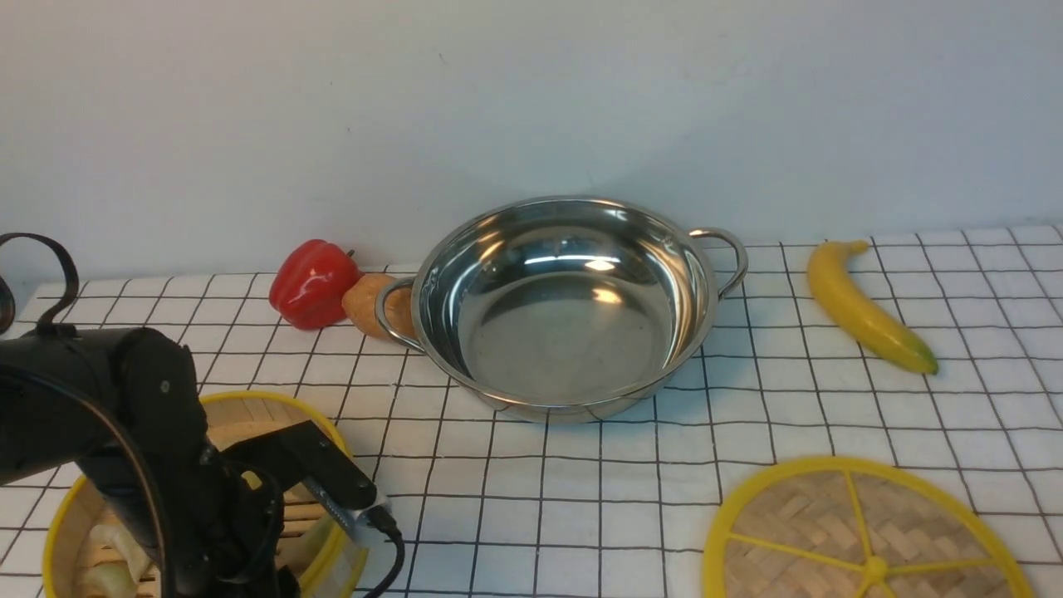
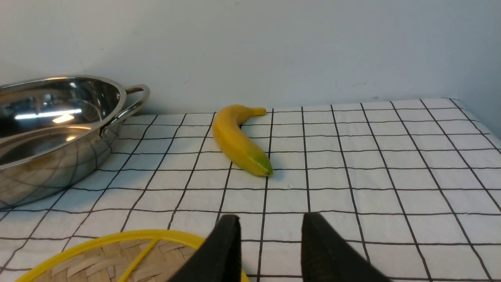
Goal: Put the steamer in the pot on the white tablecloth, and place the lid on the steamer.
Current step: 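Grasp the rim of the steamer basket holding the buns with the left gripper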
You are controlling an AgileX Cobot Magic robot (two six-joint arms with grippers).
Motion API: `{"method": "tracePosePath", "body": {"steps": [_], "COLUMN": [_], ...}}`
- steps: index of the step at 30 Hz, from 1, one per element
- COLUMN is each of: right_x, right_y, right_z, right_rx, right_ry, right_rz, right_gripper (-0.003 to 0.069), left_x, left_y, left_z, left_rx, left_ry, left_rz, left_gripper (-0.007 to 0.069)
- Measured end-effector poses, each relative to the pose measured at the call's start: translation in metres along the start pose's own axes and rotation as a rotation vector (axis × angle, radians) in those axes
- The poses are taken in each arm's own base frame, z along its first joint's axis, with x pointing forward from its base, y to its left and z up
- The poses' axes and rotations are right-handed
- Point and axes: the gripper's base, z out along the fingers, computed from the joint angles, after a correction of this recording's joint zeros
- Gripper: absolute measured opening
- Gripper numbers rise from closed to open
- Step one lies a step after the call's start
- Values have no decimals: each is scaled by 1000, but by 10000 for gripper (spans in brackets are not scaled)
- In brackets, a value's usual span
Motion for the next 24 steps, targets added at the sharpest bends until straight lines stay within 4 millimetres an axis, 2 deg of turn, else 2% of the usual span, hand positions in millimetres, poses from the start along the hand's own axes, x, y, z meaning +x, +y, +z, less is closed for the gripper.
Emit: {"method": "tracePosePath", "body": {"steps": [5, 10, 12, 13, 19, 24], "right_x": [0, 0, 0, 0, 0, 0], "right_y": [0, 0, 0, 0, 0, 0], "right_z": [0, 0, 0, 0, 0, 0], "right_rx": [0, 0, 0, 0, 0, 0], "right_ry": [0, 0, 0, 0, 0, 0], "right_rz": [0, 0, 0, 0, 0, 0], "right_gripper": [240, 240, 240, 240, 240, 240], "left_x": [-2, -4, -4, -4, -5, -3], "left_y": [3, 4, 2, 2, 5, 8], "left_z": [5, 10, 10, 10, 5, -19], "left_rx": [-6, 9, 21, 19, -7, -45], "left_ry": [-4, 14, 18, 20, 44, 86], "left_rz": [-1, -11, -22, -18, -6, -11], "left_gripper": [321, 186, 79, 52, 39, 29]}}
